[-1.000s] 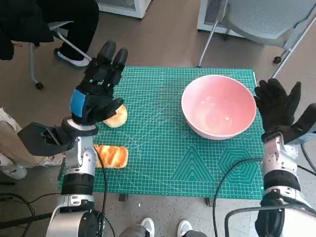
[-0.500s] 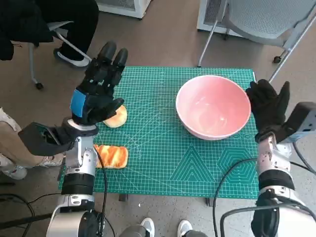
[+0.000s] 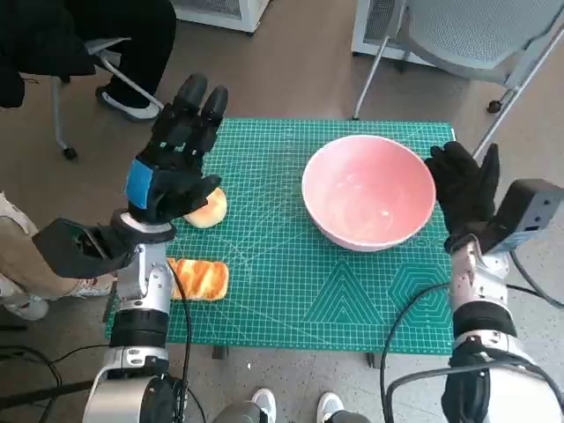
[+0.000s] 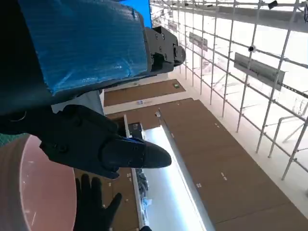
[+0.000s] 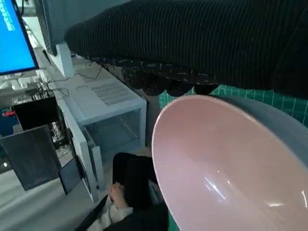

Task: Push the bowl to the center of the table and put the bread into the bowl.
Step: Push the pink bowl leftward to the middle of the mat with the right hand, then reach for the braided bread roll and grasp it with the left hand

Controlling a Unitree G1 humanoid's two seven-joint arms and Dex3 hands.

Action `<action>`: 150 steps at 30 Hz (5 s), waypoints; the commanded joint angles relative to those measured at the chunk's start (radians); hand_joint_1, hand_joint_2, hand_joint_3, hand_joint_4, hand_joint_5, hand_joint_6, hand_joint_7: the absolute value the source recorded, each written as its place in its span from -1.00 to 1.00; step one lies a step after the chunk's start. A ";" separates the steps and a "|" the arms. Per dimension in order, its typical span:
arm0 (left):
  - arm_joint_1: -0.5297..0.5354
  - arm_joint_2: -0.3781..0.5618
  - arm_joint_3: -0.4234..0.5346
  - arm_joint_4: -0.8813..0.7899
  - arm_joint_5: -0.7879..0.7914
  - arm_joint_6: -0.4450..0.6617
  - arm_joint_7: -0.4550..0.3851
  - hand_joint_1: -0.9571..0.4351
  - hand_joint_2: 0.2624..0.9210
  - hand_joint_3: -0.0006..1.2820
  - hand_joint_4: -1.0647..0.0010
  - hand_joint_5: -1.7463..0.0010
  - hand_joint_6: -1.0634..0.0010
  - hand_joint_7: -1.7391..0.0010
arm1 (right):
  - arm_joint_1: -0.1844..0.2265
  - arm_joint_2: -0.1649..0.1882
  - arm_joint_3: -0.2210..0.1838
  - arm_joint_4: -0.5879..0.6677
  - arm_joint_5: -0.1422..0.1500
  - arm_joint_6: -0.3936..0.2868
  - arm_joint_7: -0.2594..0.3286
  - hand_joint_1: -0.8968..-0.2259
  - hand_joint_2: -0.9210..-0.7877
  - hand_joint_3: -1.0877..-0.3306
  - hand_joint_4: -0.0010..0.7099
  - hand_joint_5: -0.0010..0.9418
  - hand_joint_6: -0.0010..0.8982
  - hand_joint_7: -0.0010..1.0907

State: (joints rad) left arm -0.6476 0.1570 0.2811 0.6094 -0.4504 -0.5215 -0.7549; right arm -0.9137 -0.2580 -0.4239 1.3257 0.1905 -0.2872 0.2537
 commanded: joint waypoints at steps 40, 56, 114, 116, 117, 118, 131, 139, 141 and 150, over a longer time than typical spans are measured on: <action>0.018 0.013 -0.007 -0.039 0.005 -0.001 0.024 -0.38 1.00 -0.62 0.94 1.00 0.69 0.96 | -0.028 0.115 0.074 0.012 -0.071 -0.001 0.012 -0.33 -1.00 -0.27 -0.46 -0.99 -0.42 -0.81; 0.021 0.013 -0.014 -0.041 0.011 -0.003 0.029 -0.38 1.00 -0.61 0.97 1.00 0.70 0.95 | -0.032 0.131 0.053 0.011 -0.057 0.000 0.020 -0.31 -1.00 -0.27 -0.50 -1.00 -0.45 -0.83; 0.049 -0.010 -0.058 -0.081 0.011 0.036 0.044 -0.40 1.00 -0.70 0.95 1.00 0.69 0.94 | 0.039 0.144 0.173 -0.342 0.093 -0.538 0.377 -0.40 -1.00 -0.10 -0.55 -0.98 -0.50 -0.77; 0.059 -0.005 -0.060 -0.102 0.016 0.039 0.051 -0.40 1.00 -0.70 0.95 1.00 0.69 0.94 | 0.039 0.146 0.175 -0.341 0.093 -0.538 0.374 -0.39 -1.00 -0.10 -0.56 -0.99 -0.50 -0.77; 0.068 0.000 -0.062 -0.121 0.021 0.041 0.057 -0.39 1.00 -0.70 0.95 1.00 0.69 0.94 | 0.039 0.147 0.176 -0.341 0.092 -0.539 0.372 -0.39 -1.00 -0.10 -0.56 -0.99 -0.50 -0.77; 0.075 0.004 -0.063 -0.135 0.025 0.044 0.061 -0.39 1.00 -0.71 0.95 1.00 0.69 0.94 | 0.039 0.148 0.177 -0.341 0.091 -0.540 0.371 -0.39 -1.00 -0.10 -0.56 -0.99 -0.50 -0.77; 0.406 0.579 -0.047 -0.855 0.342 0.480 -0.077 -0.26 0.38 -0.98 0.99 1.00 0.89 0.99 | 0.048 0.145 0.184 -0.358 0.090 -0.538 0.364 -0.39 -1.00 -0.11 -0.56 -0.99 -0.52 -0.74; 0.546 0.623 0.048 -1.020 0.441 0.504 -0.027 0.09 0.15 -0.99 1.00 1.00 0.71 0.94 | 0.050 0.148 0.181 -0.371 0.104 -0.519 0.374 -0.39 -1.00 -0.12 -0.56 -0.99 -0.54 -0.73; 0.571 0.628 0.055 -1.059 0.465 0.526 -0.013 0.09 0.14 -1.00 0.99 1.00 0.69 0.93 | 0.048 0.150 0.181 -0.368 0.106 -0.517 0.375 -0.39 -1.00 -0.12 -0.56 -0.99 -0.54 -0.72; 0.661 0.631 0.043 -1.183 0.610 0.577 0.046 -0.01 0.14 -1.00 0.87 0.97 0.61 0.93 | 0.043 0.163 0.182 -0.361 0.106 -0.516 0.374 -0.39 -1.00 -0.12 -0.55 -0.99 -0.55 -0.70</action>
State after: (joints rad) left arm -0.0148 0.7715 0.3360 -0.5166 0.0978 0.0249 -0.7345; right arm -0.8987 -0.1038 -0.2448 0.9540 0.2917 -0.8164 0.6280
